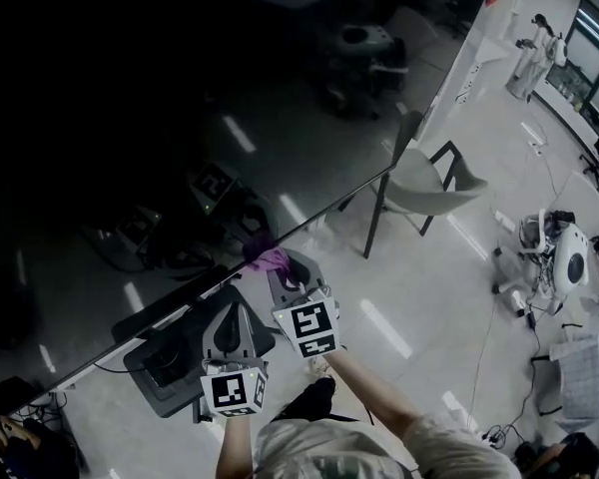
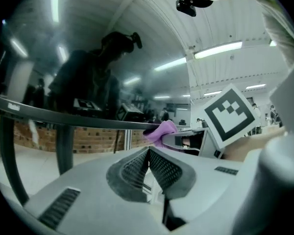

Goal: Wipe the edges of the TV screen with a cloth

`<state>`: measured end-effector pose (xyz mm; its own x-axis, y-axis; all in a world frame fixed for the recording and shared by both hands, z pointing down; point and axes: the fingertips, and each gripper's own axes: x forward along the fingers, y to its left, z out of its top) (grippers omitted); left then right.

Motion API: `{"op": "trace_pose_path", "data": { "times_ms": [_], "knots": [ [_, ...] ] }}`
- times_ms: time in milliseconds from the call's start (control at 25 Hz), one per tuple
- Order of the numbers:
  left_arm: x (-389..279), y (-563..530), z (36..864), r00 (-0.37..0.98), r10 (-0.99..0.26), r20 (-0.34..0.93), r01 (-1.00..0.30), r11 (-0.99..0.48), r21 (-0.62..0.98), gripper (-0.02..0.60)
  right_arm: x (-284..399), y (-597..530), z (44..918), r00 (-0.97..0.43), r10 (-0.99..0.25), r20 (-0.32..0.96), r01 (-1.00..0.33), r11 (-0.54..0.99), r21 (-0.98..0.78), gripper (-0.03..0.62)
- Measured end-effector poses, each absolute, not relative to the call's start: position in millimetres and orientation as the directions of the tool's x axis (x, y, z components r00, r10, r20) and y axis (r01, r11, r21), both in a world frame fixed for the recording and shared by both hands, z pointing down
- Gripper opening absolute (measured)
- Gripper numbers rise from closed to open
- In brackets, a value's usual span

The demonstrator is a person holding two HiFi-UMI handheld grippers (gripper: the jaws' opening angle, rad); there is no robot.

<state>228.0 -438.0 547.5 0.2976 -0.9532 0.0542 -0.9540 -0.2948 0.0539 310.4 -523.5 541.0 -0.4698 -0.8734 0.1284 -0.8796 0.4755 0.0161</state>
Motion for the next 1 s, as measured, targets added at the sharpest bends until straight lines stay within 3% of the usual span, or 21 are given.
{"op": "trace_pose_path", "data": {
  "times_ms": [320,760,1000],
  "knots": [
    [339.4,-504.0,526.8,0.382,-0.924,0.02,-0.924,-0.381,0.038,0.015,429.0,-575.8,541.7,-0.403,-0.903,0.149,-0.914,0.405,-0.017,0.052],
    [435.9,-549.9,500.9,0.508,-0.861,-0.017,-0.861,-0.508,-0.003,0.015,515.6,-615.7,538.8,-0.321,-0.933,0.165,-0.944,0.328,0.022,0.051],
    [491.4,-574.2,499.7,0.472,-0.881,-0.028,-0.881,-0.472,-0.018,0.015,572.0,-642.5,538.1,-0.36,-0.92,0.152,-0.93,0.368,0.021,0.051]
  ]
}}
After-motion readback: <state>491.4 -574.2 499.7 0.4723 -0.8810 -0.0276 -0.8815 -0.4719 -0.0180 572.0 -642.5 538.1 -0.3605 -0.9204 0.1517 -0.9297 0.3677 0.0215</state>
